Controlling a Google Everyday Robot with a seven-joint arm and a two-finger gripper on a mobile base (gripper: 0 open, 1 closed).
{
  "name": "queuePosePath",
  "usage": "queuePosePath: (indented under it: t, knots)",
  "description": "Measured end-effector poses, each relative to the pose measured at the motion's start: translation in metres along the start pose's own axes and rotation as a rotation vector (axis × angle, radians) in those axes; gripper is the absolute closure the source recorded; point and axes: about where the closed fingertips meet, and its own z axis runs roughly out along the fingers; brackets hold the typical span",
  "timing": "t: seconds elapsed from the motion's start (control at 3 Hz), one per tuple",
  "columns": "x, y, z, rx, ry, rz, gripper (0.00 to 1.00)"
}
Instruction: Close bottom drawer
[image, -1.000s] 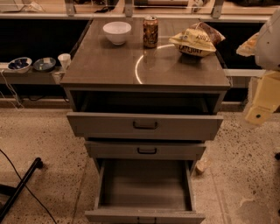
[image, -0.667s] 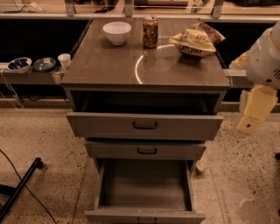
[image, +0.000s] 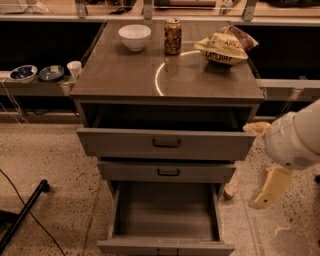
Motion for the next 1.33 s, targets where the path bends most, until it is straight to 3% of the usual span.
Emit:
queuePosePath:
  t: [0.33,0.67,1.0,1.33]
  knots:
    - [0.011,-0.005,0.012,0.055,-0.008,-0.008,0.0]
    - [0.037,-0.01,0.033,0.048,-0.002,0.039,0.0]
    - [0.068,-0.005,0.078,0.055,-0.115,0.104,0.0]
    - [0.108,0.0,0.096,0.113,-0.218,0.107,0.0]
